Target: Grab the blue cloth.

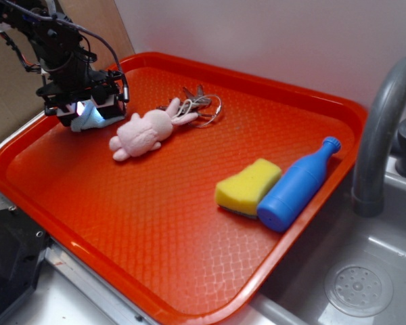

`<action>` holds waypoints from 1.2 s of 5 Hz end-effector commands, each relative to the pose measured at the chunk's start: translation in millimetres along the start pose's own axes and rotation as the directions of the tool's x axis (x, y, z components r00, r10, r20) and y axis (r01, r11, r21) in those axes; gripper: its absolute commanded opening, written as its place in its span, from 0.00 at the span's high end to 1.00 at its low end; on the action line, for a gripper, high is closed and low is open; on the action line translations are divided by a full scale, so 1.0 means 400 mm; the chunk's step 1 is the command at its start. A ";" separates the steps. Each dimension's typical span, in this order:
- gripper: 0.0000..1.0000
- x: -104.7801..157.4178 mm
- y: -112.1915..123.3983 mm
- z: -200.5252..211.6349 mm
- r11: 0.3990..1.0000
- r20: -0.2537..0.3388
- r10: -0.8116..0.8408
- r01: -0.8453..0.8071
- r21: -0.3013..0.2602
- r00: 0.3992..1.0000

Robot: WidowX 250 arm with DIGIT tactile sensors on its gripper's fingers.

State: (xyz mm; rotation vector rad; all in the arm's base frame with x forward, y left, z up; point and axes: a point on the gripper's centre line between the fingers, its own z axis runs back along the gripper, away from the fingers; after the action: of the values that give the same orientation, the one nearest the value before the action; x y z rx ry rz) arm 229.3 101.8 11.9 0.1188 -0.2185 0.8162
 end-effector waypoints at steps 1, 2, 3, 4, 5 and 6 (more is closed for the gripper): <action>1.00 -0.022 0.024 -0.002 0.998 -0.024 -0.057 0.057 0.003 0.998; 1.00 -0.020 0.025 0.017 0.994 -0.047 -0.108 0.109 0.018 0.993; 1.00 -0.035 0.020 0.152 0.981 -0.179 -0.196 0.195 -0.025 0.964; 1.00 -0.098 -0.010 0.294 0.927 -0.159 -0.362 0.336 -0.169 0.918; 1.00 -0.153 -0.037 0.436 0.858 -0.115 -0.497 0.467 -0.214 0.860; 1.00 -0.208 -0.037 0.579 0.780 -0.101 -0.602 0.557 -0.284 0.792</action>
State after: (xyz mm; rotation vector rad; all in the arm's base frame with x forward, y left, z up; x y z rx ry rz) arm 153.9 -31.3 208.2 -0.1144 -0.0575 0.1832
